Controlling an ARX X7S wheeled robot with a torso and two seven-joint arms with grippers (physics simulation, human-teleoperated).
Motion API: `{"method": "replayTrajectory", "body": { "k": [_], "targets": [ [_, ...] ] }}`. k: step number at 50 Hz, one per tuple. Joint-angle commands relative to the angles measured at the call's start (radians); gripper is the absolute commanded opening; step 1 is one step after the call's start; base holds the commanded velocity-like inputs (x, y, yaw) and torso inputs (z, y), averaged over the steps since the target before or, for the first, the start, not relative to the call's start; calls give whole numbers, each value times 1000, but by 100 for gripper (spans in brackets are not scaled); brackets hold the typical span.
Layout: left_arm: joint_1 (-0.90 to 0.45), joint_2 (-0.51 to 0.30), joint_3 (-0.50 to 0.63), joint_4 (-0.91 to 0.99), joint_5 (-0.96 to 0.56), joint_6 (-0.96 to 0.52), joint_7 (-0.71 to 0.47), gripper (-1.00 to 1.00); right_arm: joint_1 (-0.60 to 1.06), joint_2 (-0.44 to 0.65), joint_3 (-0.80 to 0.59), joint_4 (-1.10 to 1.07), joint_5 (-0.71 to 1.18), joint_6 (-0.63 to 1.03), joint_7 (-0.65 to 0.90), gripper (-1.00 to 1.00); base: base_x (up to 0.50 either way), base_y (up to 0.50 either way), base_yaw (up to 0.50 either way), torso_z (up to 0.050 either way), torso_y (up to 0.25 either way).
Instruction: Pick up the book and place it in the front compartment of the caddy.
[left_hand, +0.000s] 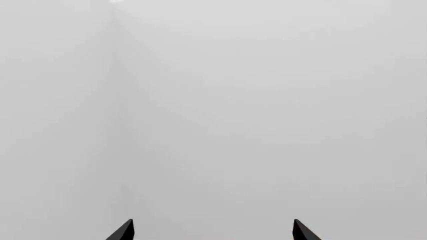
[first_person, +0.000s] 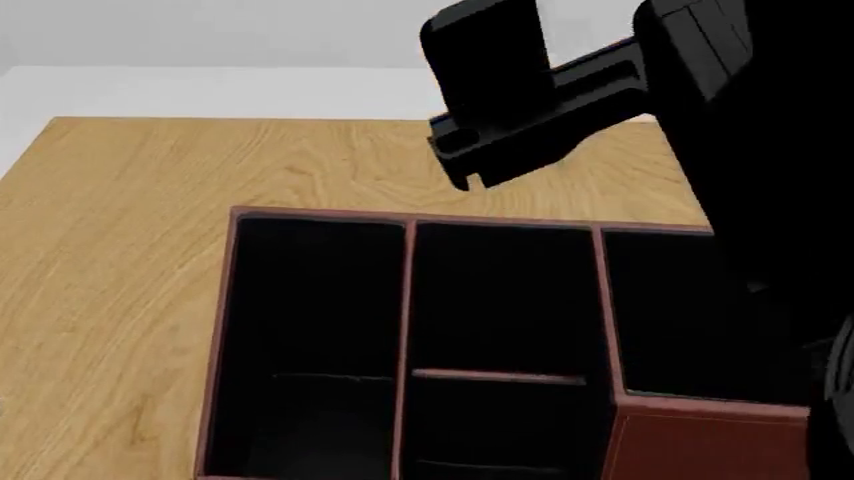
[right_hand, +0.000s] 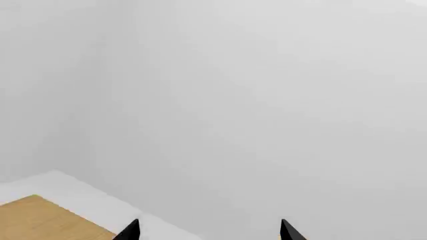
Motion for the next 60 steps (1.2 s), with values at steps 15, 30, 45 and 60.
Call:
{"method": "replayTrajectory", "body": {
  "k": [15, 30, 45, 60],
  "targets": [
    [-125, 39, 189, -58, 29, 97, 3, 100, 612, -338, -523, 378, -444, 466, -1100, 100, 0, 0, 0, 0, 0],
    [-109, 44, 180, -82, 32, 111, 24, 100, 669, -450, -842, 431, -868, 454, -1660, 100, 0, 0, 0, 0, 0],
    [-104, 19, 171, -53, 42, 100, 15, 100, 625, -471, -989, 395, -1030, 387, -1847, 100, 0, 0, 0, 0, 0],
    [-109, 6, 163, -12, 34, 78, -4, 100, 539, -489, -1012, 297, -1004, 416, -1834, 100, 0, 0, 0, 0, 0]
  ]
}}
